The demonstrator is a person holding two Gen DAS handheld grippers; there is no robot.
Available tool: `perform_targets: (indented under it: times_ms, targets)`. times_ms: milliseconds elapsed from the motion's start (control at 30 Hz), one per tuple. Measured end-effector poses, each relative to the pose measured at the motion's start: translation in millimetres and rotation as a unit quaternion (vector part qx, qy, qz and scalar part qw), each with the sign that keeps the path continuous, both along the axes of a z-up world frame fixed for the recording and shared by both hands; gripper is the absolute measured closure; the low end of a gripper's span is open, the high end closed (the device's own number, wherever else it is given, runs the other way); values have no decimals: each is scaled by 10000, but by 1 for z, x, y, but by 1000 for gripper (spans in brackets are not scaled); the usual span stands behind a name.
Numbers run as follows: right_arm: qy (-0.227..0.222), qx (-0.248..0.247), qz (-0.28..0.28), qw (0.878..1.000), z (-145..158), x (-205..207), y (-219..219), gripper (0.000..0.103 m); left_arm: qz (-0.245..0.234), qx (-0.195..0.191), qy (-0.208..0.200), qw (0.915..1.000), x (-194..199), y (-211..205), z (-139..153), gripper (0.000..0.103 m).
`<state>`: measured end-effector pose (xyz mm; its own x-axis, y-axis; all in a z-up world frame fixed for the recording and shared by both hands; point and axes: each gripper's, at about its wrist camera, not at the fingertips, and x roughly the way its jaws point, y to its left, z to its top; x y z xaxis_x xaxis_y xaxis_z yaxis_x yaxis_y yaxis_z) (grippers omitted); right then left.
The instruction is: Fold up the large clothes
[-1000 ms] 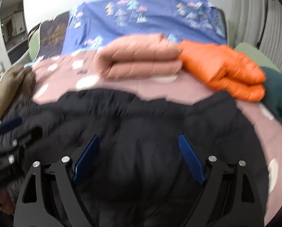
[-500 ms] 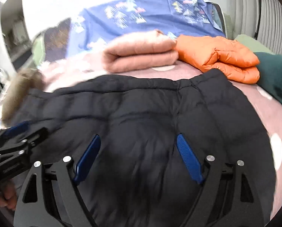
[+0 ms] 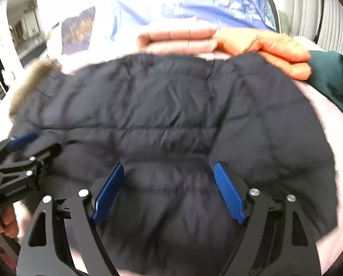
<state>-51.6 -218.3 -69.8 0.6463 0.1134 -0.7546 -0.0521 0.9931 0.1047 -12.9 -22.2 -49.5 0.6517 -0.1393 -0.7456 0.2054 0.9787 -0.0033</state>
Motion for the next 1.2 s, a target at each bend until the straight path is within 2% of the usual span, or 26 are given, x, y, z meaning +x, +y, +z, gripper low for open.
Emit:
perform_targets:
  times_ms: [67,133,200,267,300,333,400,433,467,500,533,567,600,667,700,767,833,867,933,1033,1133,1200]
  targets:
    - [20,-104,39,9999,0,-14,-7,21,-126,21,-29,9999,-17,3,2,20]
    - [310,-124,24,9994,-20,-15,-16,21,-182,274,27,9995,-25,6,-14,18]
    - [237,-258,146,9993,-29,-20,-10,20,-225,232,-30,9995,-29,9,-28,18]
    - [309,-264,153,9991,-20,-20,-8,20,-173,336,8,9993,-31,5,-22,19]
    - [315,-41,171,9993,-11,-20,-12,20,-159,302,38,9994,-33,5,-14,23]
    - [174,235,179,9994,0,-22,-21,20,-189,191,47,9996,-34,7,-7,25]
    - [-235,237,-28,9994,18,-28,-33,20,-233,-41,-223,9995,-41,15,13,25]
    - [-388,101,-194,9990,22,-27,-40,20,-109,39,-420,9991,-43,21,20,25]
    - [-357,-41,-422,9985,20,-24,-51,20,16,143,-519,9985,-41,25,22,25]
    - [-22,-11,-653,9979,7,-16,-66,22,245,300,-528,9979,-35,34,19,28]
    - [328,198,-755,9964,-11,-10,-78,24,471,403,-364,9974,-27,44,9,32]
    - [463,338,-745,9956,-23,-8,-84,25,612,473,-221,9968,-19,52,-1,33]
    - [324,324,-625,9970,-28,-10,-83,25,659,402,-104,9970,-12,63,-19,32]
    - [235,40,-535,9983,-22,-13,-74,25,643,117,-48,9978,-11,71,-25,31]
    - [279,-29,-509,9983,-17,-12,-72,25,668,191,-42,9976,-11,70,-19,32]
    - [320,158,-575,9977,-3,-10,-78,25,701,321,-39,9970,-14,67,-7,38]
    - [64,380,-568,9976,20,-10,-84,25,572,-2,-172,9982,-19,70,17,40]
    - [-102,344,-556,9978,32,-5,-85,25,520,-196,-338,9979,-18,71,32,39]
    - [-325,234,-474,9981,47,14,-86,24,459,-282,-509,9973,-7,69,49,36]
    - [-274,237,-408,9985,51,62,-80,24,464,-73,-691,9965,34,53,60,35]
    - [-84,527,-295,9981,42,105,-74,23,567,-73,-454,9973,73,46,50,30]
    - [35,260,-267,9993,16,128,-70,14,640,253,-212,9974,97,44,23,27]
